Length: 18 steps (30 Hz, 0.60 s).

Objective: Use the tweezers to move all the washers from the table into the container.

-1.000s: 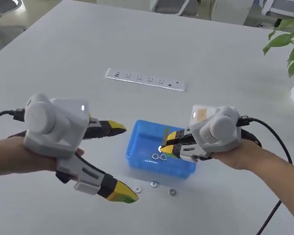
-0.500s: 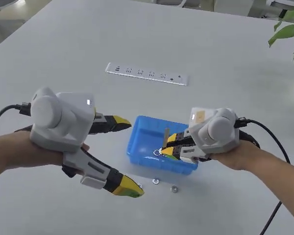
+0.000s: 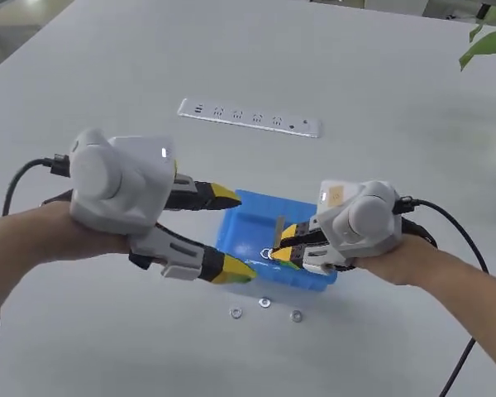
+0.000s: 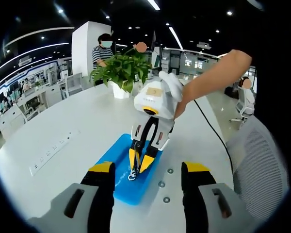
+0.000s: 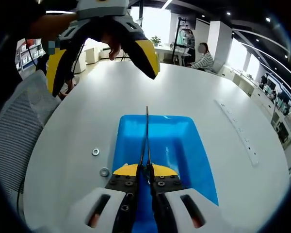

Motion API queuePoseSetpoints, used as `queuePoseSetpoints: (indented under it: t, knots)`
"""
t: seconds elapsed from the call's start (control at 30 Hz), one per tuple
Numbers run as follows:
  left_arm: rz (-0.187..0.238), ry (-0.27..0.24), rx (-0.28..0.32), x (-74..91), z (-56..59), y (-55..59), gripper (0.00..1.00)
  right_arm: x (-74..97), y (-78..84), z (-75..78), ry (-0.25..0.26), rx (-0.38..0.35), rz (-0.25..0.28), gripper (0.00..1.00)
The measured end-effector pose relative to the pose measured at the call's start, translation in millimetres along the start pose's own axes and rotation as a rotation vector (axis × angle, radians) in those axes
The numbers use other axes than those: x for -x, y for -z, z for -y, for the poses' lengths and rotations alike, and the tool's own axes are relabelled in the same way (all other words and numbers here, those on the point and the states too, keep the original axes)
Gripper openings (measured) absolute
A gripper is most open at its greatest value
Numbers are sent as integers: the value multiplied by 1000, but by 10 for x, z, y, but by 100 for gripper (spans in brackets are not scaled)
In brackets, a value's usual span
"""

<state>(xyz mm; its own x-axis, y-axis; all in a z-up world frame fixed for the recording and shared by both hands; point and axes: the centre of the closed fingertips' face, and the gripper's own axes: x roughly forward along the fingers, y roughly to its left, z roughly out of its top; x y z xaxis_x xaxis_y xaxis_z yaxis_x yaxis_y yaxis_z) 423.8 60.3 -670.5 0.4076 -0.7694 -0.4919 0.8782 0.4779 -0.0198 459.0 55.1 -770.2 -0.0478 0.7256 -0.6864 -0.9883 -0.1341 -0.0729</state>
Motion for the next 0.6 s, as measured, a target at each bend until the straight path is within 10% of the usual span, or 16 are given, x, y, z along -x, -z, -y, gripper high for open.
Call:
queuePoseSetpoints:
  t: [0.3, 0.6]
  knots:
    - [-25, -1, -73, -180, -157, -33, 27, -12, 6, 11, -8, 7, 5, 9]
    - [-53, 52, -125, -376, -168, -67, 17, -14, 8, 9, -13, 10, 8, 9]
